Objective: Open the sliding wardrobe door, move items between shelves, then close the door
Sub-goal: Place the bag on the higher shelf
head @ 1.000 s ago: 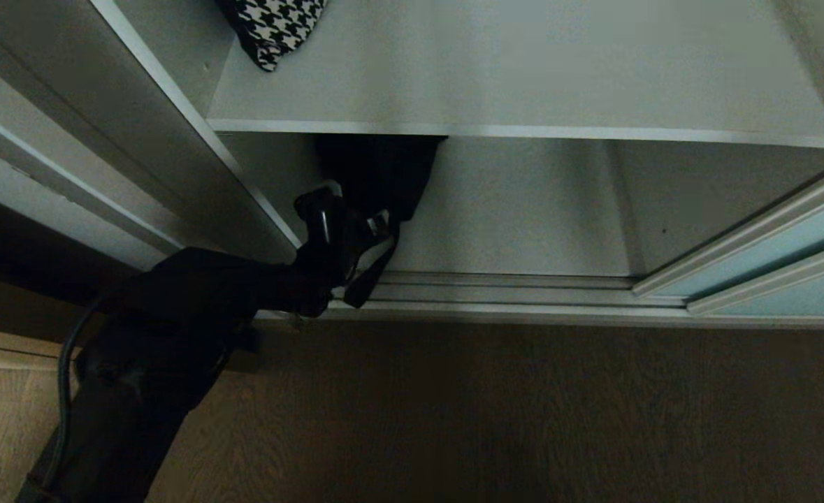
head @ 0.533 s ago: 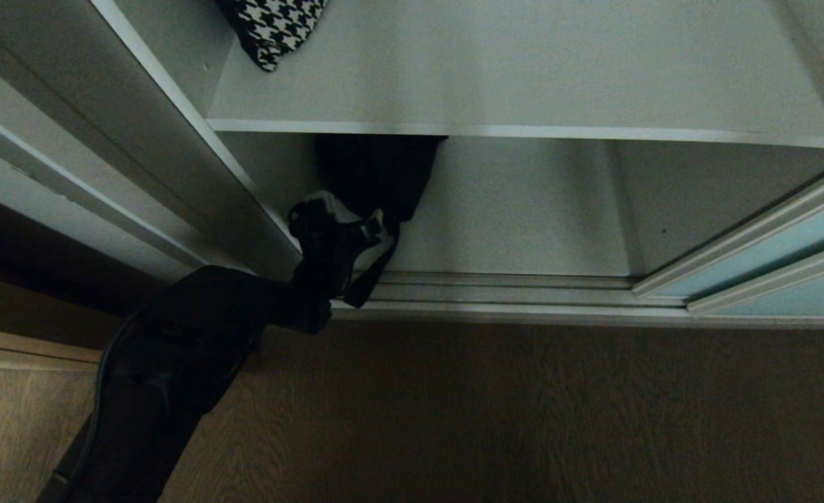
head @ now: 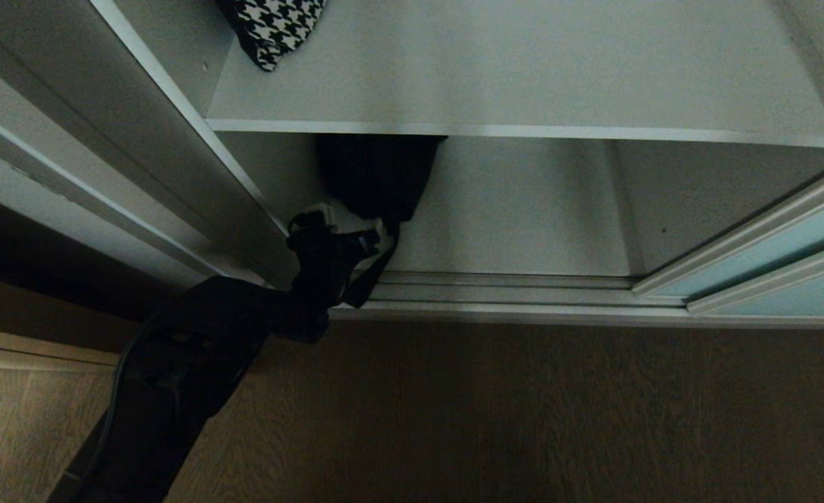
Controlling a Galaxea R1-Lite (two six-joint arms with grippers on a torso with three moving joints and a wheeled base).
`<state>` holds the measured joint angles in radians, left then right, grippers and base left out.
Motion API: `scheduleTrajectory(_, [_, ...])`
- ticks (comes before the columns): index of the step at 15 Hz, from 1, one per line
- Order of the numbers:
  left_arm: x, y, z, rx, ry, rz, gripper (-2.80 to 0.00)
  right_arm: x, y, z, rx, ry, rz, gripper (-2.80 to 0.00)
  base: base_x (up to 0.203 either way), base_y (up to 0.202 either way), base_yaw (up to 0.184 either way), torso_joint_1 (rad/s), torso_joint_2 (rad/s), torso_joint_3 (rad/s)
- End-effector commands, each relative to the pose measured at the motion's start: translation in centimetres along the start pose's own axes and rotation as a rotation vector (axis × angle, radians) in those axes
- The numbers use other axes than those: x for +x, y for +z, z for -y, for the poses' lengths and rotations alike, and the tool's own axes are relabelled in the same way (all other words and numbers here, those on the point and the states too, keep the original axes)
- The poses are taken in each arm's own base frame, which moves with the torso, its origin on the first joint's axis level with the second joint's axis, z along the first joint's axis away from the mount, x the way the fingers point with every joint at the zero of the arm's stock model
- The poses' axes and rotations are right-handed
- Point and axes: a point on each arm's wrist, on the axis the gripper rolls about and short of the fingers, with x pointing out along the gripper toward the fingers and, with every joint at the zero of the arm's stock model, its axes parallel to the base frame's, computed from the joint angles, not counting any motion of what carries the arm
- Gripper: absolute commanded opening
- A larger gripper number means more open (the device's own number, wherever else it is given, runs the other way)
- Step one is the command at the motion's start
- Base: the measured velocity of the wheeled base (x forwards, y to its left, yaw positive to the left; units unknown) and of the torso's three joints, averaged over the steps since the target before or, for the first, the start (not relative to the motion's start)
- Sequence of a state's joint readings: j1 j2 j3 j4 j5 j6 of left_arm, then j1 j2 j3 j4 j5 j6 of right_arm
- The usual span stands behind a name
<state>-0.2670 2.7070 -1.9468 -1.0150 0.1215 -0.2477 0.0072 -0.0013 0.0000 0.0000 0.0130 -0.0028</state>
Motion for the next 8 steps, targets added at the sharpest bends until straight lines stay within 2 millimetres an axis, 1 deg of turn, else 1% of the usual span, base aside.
scheduleTrajectory(1, [-0.06, -0.23, -0.07, -0.002, -0.004, 0.018, 0.00, -0.01, 0.00, 0.00, 0.000, 0.001, 0.002, -2.80, 0.000, 0.000, 0.000, 0.000, 0.00, 0.000])
scheduleTrajectory(3, [-0.06, -0.28, -0.07, -0.003, -0.006, 0.014, 0.00, -0.01, 0.00, 0.00, 0.000, 0.001, 0.002, -2.80, 0.000, 0.000, 0.000, 0.000, 0.00, 0.000])
scheduleTrajectory(8, [-0.19, -0.69, 0.70, -0.014, -0.021, -0.002, 0.00, -0.01, 0.00, 0.00, 0.000, 0.001, 0.002, -2.80, 0.000, 0.000, 0.000, 0.000, 0.00, 0.000])
